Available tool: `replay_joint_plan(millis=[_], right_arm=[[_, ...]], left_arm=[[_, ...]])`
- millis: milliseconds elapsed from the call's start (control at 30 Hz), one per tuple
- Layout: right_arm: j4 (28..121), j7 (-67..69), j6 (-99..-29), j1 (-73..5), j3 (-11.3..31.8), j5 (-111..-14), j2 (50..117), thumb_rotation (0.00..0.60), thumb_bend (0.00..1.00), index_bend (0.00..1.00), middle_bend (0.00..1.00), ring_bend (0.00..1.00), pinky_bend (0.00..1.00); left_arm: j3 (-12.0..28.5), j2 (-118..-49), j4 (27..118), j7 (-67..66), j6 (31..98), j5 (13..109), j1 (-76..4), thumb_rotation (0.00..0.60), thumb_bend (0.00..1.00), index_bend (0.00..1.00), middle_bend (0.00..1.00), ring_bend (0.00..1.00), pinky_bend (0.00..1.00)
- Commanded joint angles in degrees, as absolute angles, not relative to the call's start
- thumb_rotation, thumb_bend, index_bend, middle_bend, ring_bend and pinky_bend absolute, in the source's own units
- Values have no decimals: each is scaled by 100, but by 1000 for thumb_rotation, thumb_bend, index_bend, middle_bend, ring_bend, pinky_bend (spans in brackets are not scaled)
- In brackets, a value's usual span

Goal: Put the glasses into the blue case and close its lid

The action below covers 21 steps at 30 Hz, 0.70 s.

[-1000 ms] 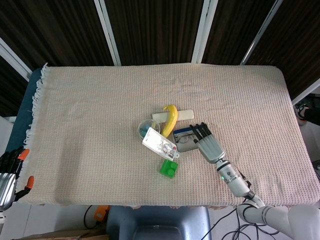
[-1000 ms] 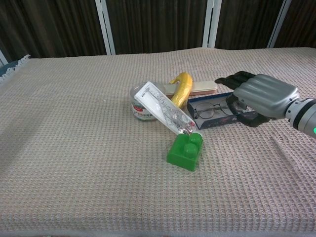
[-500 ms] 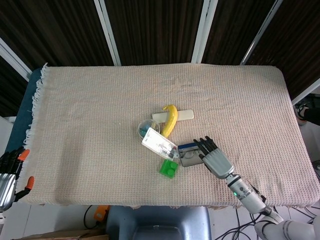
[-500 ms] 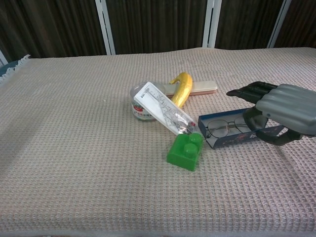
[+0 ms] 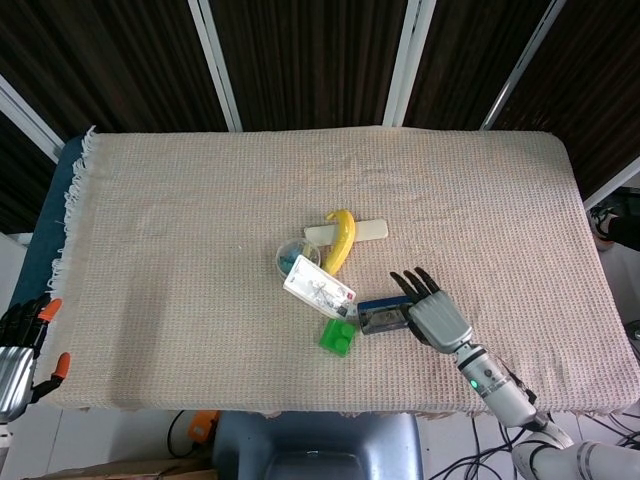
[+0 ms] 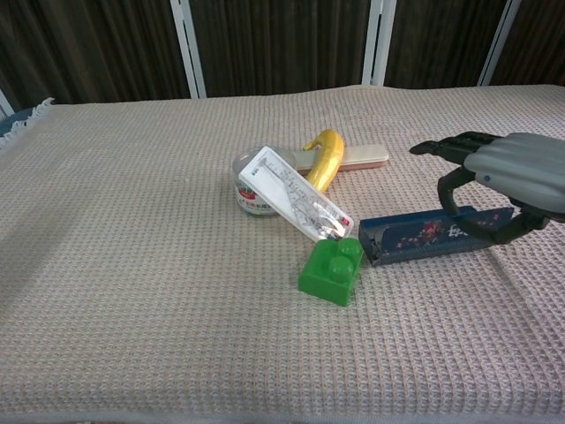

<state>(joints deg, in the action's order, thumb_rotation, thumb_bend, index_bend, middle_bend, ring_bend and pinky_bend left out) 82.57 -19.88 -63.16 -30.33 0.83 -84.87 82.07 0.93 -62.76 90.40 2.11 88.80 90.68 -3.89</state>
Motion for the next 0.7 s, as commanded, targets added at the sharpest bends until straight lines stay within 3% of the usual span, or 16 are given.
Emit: replay_joint_plan(millis=[33,700], right_arm=[[8293,-2092,-6028,-3174,289,-8163,8270,600,652,753,131,0,0],[7816,-2746,-5486,-3634,787,-7087,8803,600,652,752,131,0,0]], left_arm=[[90,-6279,9041,193,8853,9066,-402,600,421,0,0,0,10],[104,-6269,9059,181,8838,9022,-403,600,424,0,0,0,10]])
